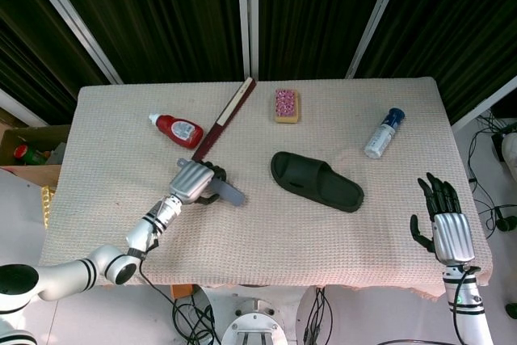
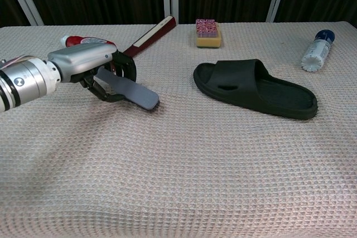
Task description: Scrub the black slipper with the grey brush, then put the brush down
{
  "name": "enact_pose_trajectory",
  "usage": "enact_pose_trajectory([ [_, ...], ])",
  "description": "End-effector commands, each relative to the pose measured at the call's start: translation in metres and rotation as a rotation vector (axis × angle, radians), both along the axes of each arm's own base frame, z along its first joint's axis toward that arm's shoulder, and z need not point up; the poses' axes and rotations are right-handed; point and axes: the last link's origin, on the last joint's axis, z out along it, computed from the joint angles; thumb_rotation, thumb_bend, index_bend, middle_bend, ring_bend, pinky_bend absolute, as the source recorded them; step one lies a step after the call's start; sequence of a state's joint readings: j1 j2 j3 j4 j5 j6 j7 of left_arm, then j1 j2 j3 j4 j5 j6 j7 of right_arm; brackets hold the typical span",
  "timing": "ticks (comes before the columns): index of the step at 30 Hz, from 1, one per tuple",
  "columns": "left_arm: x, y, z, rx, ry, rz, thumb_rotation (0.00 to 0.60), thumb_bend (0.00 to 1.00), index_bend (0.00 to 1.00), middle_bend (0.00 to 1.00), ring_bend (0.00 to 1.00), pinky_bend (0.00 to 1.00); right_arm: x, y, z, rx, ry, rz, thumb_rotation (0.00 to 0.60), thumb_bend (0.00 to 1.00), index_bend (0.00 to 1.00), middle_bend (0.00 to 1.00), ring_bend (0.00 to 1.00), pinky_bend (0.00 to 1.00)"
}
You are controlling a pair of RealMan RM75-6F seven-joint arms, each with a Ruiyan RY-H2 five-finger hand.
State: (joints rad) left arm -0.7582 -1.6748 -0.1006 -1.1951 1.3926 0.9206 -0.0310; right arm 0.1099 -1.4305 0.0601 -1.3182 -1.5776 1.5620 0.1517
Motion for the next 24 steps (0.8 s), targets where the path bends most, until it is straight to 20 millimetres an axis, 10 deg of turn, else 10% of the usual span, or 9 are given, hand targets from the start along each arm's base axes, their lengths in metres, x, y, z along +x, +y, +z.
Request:
enact_pose_trajectory([
  [1,0.004,0.001,0.005,0.016,-0.066,0.003,0.6,0.35,0.75,0.6,0.43,0.49,0.0,0.0,0.0,0.001,0.001,0.001,0.6,0.53,0.0,0.0,0.0,0.0],
  [24,0.008,0.0,0.02,-0.036,-0.293,0.086,0.6,0.37,0.88,0.9,0.99,0.97,0.004,-0.001,0.001,0.008,-0.007,0.012,0.6,0.52,0.0,0.0,0.0,0.0],
])
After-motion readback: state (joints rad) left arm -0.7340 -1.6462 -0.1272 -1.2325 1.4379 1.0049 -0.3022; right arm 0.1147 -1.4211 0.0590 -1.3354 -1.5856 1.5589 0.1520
